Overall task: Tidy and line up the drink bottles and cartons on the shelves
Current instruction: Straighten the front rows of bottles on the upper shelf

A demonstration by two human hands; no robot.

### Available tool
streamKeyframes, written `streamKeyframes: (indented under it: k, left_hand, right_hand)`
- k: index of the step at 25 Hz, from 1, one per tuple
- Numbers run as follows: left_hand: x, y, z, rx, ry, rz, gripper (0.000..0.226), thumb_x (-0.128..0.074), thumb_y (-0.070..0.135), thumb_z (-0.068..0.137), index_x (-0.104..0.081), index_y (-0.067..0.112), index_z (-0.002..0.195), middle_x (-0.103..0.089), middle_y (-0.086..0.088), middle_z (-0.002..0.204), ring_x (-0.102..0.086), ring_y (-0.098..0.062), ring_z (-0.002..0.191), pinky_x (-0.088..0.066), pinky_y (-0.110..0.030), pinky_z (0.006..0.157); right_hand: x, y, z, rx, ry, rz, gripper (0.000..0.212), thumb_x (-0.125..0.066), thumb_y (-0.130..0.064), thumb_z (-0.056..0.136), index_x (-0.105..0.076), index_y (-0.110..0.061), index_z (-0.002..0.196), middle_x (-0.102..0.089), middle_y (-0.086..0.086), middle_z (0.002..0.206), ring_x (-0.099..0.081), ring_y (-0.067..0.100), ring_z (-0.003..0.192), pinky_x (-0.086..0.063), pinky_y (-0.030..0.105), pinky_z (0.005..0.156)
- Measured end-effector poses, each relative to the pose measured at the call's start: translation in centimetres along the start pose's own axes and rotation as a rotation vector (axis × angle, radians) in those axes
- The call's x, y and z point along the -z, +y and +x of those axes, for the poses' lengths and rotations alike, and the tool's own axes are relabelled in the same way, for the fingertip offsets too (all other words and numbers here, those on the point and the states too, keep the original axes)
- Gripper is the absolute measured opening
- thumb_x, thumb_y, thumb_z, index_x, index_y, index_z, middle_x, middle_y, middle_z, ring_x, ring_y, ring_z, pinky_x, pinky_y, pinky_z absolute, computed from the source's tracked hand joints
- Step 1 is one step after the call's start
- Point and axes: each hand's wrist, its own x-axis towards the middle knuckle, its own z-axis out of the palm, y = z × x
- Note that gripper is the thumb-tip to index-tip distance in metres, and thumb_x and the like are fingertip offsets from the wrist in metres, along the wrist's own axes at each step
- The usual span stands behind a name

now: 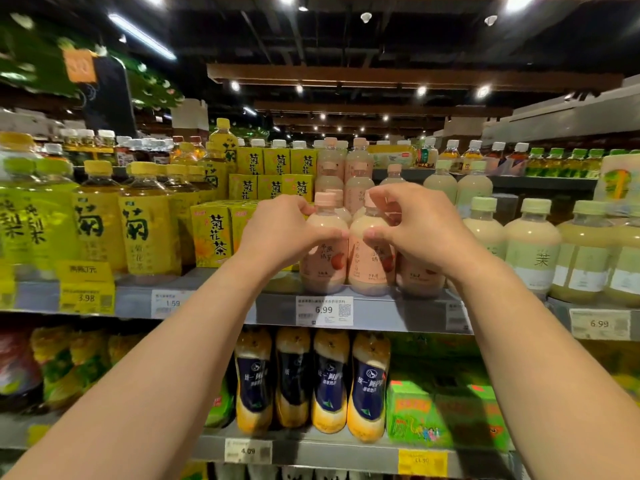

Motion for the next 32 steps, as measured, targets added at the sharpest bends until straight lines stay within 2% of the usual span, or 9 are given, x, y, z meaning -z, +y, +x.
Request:
streamKeyframes:
  k: [4,8,11,15,18,23,27,29,32]
  left_hand:
    - [0.4,-0.6,-0.8,-0.088,-0.028,-0.093,0.053,-0.058,0.063,0.085,-0.069,0.024,0.12,-0.071,0.006,0.116,-0.062,-0.009,0.101,-0.047,-0.02,0.074]
    - [0.5,-2.6,-1.5,-0.125,-0.055,-0.103,0.045,-0.055,0.049,0.094,-0.058,0.029,0.134,-0.056,0.009,0.139,-0.047,-0.012,0.132,-0.038,-0.031,0.105]
    - [1.1,-4.1,-2.4,-0.155,-0.066,-0.051,0.049,-0.058,0.048,0.093,-0.054,0.029,0.138,-0.053,0.008,0.142,-0.044,-0.012,0.135,-0.035,-0.031,0.108]
    - [2.9,-6.1,-4.2,-0.177,-0.007,-0.032,0.044,-0.059,0.051,0.09,-0.064,0.03,0.128,-0.061,0.009,0.133,-0.054,-0.01,0.122,-0.043,-0.03,0.1]
    - [4.7,-8.0,-5.5,-0.199,-0.009,0.021,0.037,-0.058,0.055,0.089,-0.07,0.032,0.117,-0.068,0.014,0.119,-0.058,-0.002,0.091,-0.05,-0.028,0.085]
    - [9.0,-14.7,-6.4,-0.173,0.076,0.052,0.035,-0.059,0.055,0.087,-0.073,0.031,0.109,-0.071,0.015,0.108,-0.059,0.0,0.085,-0.053,-0.03,0.079]
    - [13.5,-20.2,-5.5,-0.173,0.218,0.087,0.033,-0.063,0.048,0.088,-0.074,0.024,0.108,-0.072,0.007,0.109,-0.064,-0.01,0.091,-0.055,-0.033,0.08]
    - [15.8,-22.9,-4.3,-0.168,0.309,0.104,0.031,-0.067,0.043,0.088,-0.073,0.024,0.111,-0.069,0.004,0.114,-0.059,-0.012,0.078,-0.055,-0.034,0.079]
    - [17.9,-26.4,-2.9,-0.154,0.368,0.069,0.034,-0.069,0.041,0.086,-0.069,0.027,0.118,-0.062,0.009,0.123,-0.051,-0.009,0.062,-0.052,-0.033,0.073]
  right_hand:
    - [0.5,0.0,0.4,0.047,-0.038,-0.076,0.051,-0.079,-0.037,0.076,-0.062,-0.015,0.118,-0.066,0.002,0.114,-0.06,0.02,0.1,-0.05,0.038,0.089]
    - [1.4,0.0,0.9,0.073,-0.103,-0.187,0.058,-0.078,-0.044,0.075,-0.059,-0.02,0.124,-0.066,-0.002,0.117,-0.059,0.017,0.104,-0.048,0.031,0.086]
    - [1.0,-0.3,0.9,0.066,-0.089,-0.228,0.056,-0.073,-0.046,0.08,-0.058,-0.022,0.128,-0.063,-0.001,0.126,-0.058,0.019,0.112,-0.045,0.031,0.089]
    - [-1.7,-2.2,0.1,0.145,0.131,-0.222,0.054,-0.067,-0.041,0.087,-0.057,-0.016,0.133,-0.045,0.004,0.148,-0.04,0.023,0.136,-0.03,0.039,0.112]
    - [-3.8,-5.6,-1.1,0.226,0.226,0.034,0.039,-0.069,-0.035,0.087,-0.067,-0.016,0.12,-0.063,0.0,0.129,-0.056,0.014,0.119,-0.042,0.029,0.101]
    - [-9.8,-13.0,-0.1,0.162,0.02,0.365,0.029,-0.074,-0.037,0.083,-0.071,-0.026,0.109,-0.069,-0.009,0.106,-0.064,-0.001,0.089,-0.056,0.023,0.081]
    - [-14.5,-18.2,2.2,0.047,-0.056,0.432,0.056,-0.074,-0.041,0.082,-0.053,-0.03,0.133,-0.061,-0.008,0.125,-0.06,0.005,0.108,-0.052,0.031,0.094]
    - [-16.5,-20.5,3.4,-0.019,-0.097,0.42,0.076,-0.071,-0.049,0.082,-0.035,-0.033,0.146,-0.053,-0.007,0.137,-0.052,0.011,0.121,-0.044,0.031,0.1]
    - [-18.9,-22.9,4.1,-0.123,-0.12,0.449,0.092,-0.071,-0.053,0.079,-0.017,-0.033,0.152,-0.055,-0.014,0.119,-0.053,0.009,0.108,-0.039,0.023,0.089]
